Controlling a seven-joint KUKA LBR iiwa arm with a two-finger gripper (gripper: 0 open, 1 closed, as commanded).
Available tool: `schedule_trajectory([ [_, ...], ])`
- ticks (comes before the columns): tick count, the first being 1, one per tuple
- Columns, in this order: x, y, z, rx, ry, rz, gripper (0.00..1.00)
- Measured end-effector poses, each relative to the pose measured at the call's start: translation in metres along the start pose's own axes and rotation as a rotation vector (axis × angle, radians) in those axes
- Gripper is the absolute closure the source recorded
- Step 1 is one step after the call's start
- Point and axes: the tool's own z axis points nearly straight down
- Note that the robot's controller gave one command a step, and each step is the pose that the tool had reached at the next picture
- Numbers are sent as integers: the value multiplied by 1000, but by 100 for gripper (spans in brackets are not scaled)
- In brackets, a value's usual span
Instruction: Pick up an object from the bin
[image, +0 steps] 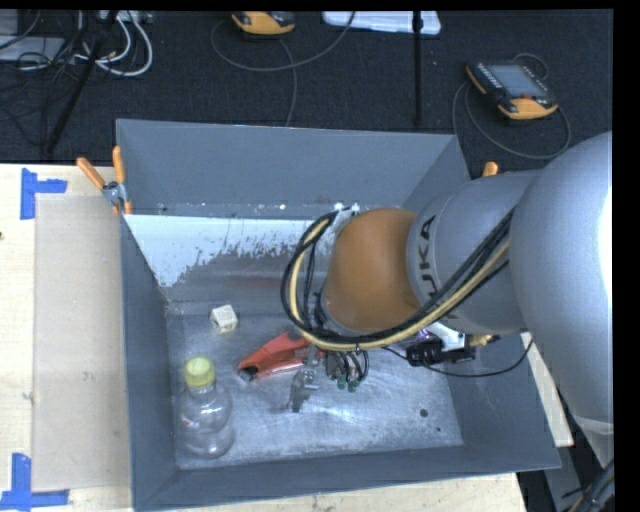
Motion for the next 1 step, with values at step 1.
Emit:
schedule_trajectory([
  [1,-55,70,29,7,42,-16,100],
])
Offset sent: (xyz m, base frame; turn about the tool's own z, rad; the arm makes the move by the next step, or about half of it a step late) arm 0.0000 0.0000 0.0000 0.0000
